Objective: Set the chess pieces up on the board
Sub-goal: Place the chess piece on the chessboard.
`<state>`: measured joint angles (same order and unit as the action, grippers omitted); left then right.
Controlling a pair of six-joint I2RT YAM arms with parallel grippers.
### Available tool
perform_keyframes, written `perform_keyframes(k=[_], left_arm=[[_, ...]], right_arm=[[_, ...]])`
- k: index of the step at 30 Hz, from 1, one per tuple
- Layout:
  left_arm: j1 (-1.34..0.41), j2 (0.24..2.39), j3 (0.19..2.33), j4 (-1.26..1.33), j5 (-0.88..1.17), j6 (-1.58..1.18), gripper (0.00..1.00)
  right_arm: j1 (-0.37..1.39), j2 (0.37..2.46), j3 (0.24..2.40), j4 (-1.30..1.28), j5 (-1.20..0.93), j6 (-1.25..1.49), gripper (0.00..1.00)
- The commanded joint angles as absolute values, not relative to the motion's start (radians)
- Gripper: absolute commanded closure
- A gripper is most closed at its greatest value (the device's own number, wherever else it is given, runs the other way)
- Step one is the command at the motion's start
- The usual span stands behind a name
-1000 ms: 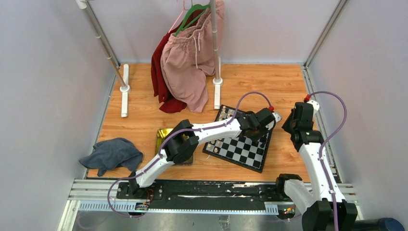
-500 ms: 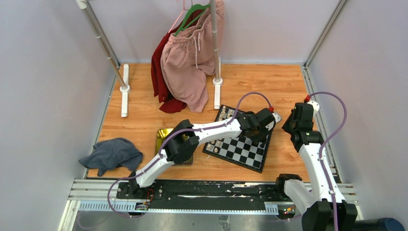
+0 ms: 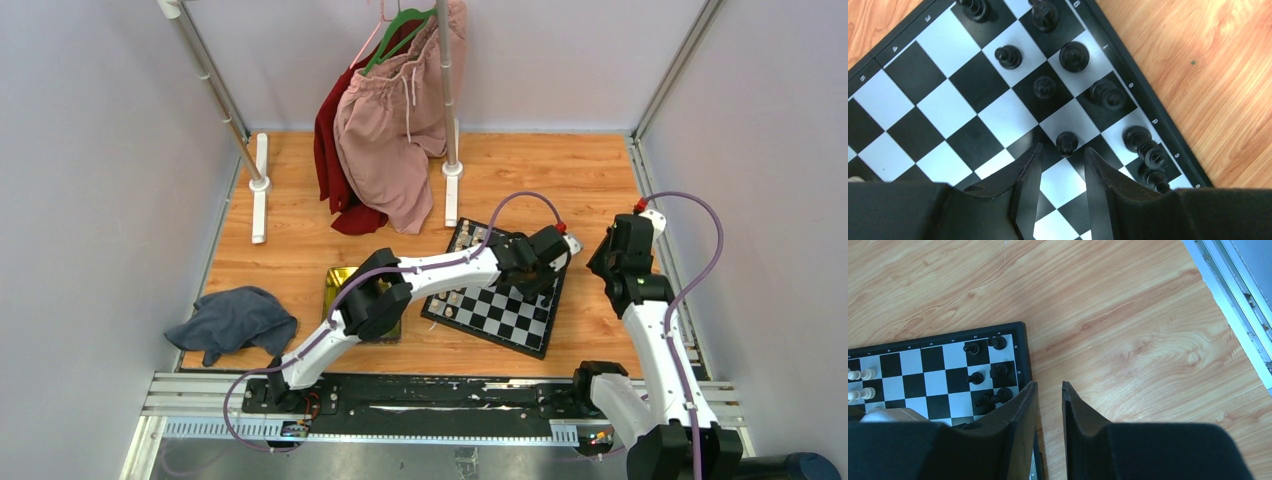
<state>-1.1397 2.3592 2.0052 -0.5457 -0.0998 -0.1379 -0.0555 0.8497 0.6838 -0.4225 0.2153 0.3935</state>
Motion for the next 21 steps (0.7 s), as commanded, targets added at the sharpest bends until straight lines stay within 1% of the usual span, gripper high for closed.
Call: perform_keyframes(k=[1,8,12,13,17,21], left_arm=[[-1.131,2.286,1.951,-0.525,-0.130,-0.129,0.59],[-1.128,2.243,1.881,-0.500,-0.156,-0.133,0.59],[-1.126,2.230,1.857,-0.491,-0.155,-0.136,0.63],[-1.127,2.230,1.854,-0.491,-0.153,-0.137,0.64],[-1.126,2.226,1.843,-0.482,-0.153,-0.143,0.79],[-1.126,2.231,1.844,-0.480,-0.148,-0.144,0.89]], right_arm=[[-0.072,0.825,0.680,-0.449,0.247,0.393,0.71],[-0.072,0.812,0.675,-0.460,0.242,0.394,0.71],[-0.072,0.803,0.675,-0.462,0.240,0.394,0.71],[-0.072,0.803,0.676,-0.463,0.239,0.394,0.71],[-0.072,0.799,0.676,-0.468,0.238,0.396,0.71],[-0.071,0.792,0.675,-0.474,0.241,0.398,0.71]])
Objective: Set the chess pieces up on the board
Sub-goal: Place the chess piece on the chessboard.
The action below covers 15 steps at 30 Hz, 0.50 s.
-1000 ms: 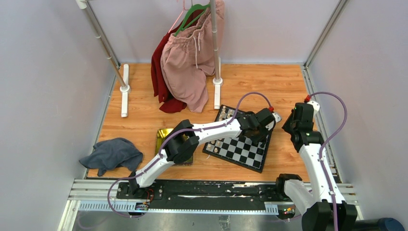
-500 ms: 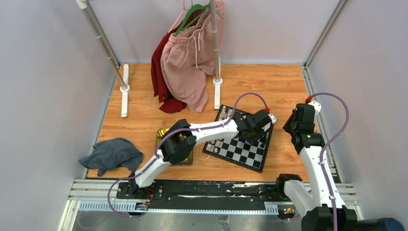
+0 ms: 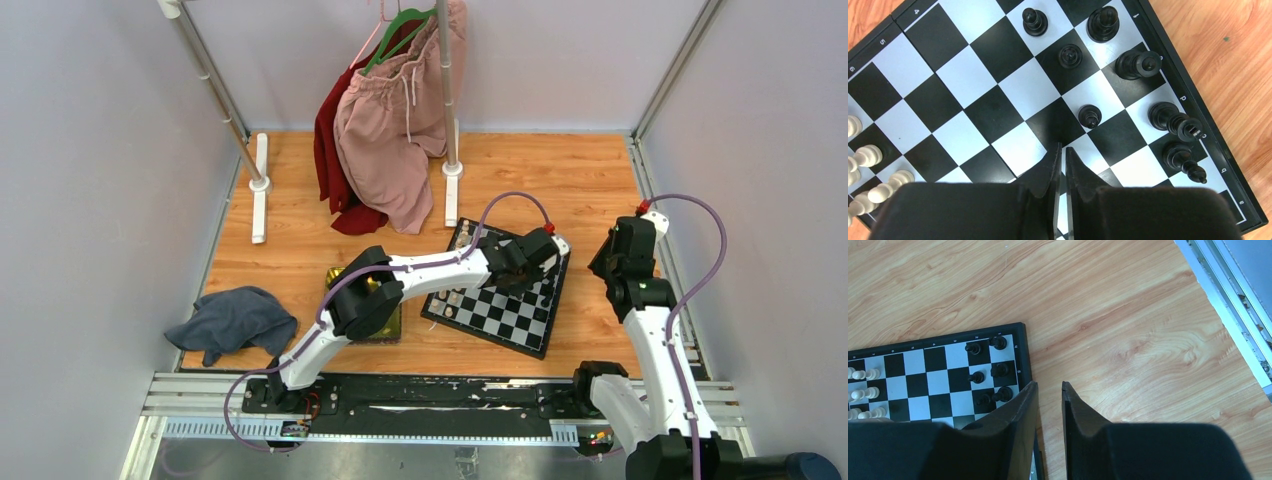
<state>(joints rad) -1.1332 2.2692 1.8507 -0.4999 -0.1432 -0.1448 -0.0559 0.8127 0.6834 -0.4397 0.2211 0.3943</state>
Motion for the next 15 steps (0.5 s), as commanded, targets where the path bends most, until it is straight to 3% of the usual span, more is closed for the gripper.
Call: perform_keyframes(k=[1,15], left_arm=[[-1.126,2.232,1.845,-0.480,-0.146,-0.144,0.89],[-1.126,2.272,1.871,-0.464,-0.102,-0.165,0.97]], right_arm=[[-0.071,0.789,0.675,-0.475,0.242,0.399,0.71],[-0.072,0.749,0.686,-0.506,0.258,0.401,0.72]])
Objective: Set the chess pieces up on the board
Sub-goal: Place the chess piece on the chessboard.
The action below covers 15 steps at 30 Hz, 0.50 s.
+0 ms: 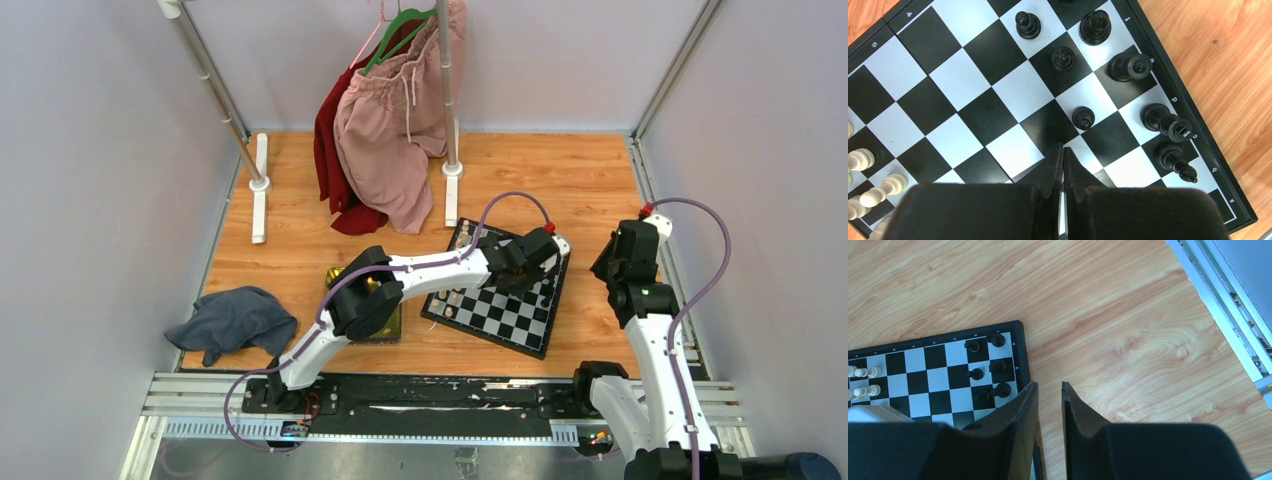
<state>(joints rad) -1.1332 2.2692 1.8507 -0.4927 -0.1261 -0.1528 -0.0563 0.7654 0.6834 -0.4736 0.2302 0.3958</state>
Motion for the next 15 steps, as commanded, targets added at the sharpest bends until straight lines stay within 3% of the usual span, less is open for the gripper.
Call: perform_keyframes(k=[1,15], left_arm=[[-1.126,2.275,1.874,-0.462,-0.099,-0.166,0.98],[-1.126,2.323,1.933,-0.472,-0.073,-0.171,1.00]], right_arm=[[-0.072,0.750,0.686,-0.506,0.259,0.402,0.72],[-0.072,0.752,0.686,-0.504,0.262,0.399,0.72]])
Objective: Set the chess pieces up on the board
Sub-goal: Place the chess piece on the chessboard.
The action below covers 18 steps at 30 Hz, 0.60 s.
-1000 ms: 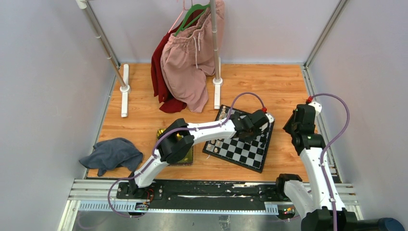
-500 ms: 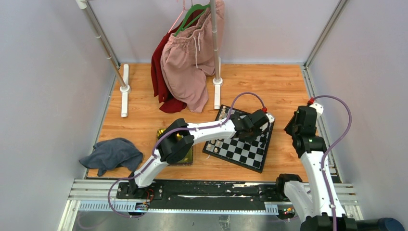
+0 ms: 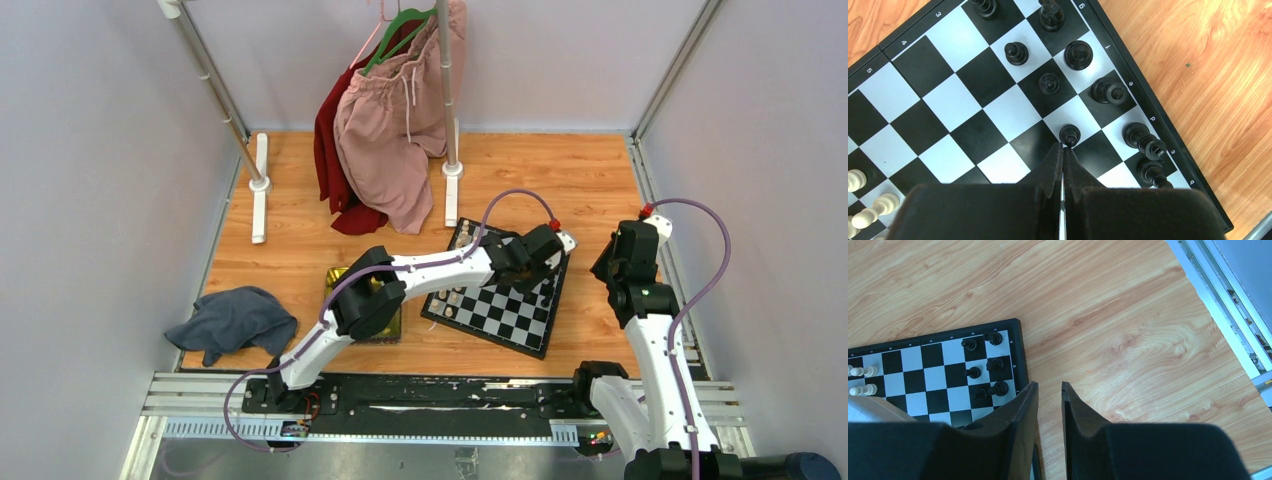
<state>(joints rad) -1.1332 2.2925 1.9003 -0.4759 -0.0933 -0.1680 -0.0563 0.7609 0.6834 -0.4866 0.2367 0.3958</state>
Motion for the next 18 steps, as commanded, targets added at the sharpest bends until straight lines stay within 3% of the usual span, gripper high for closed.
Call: perform_keyframes(k=[1,18], left_arm=[[-1.126,2.325,1.934,-0.473,-0.072,-0.172,1.00],[-1.127,2.345,1.962,-0.472,-0.056,-0.184,1.00]], right_arm=[[-0.072,0.753,0.686,-0.503,0.262,0.399,0.72],[-0.071,0.757,0.687,-0.499,0.263,0.394,0.72]])
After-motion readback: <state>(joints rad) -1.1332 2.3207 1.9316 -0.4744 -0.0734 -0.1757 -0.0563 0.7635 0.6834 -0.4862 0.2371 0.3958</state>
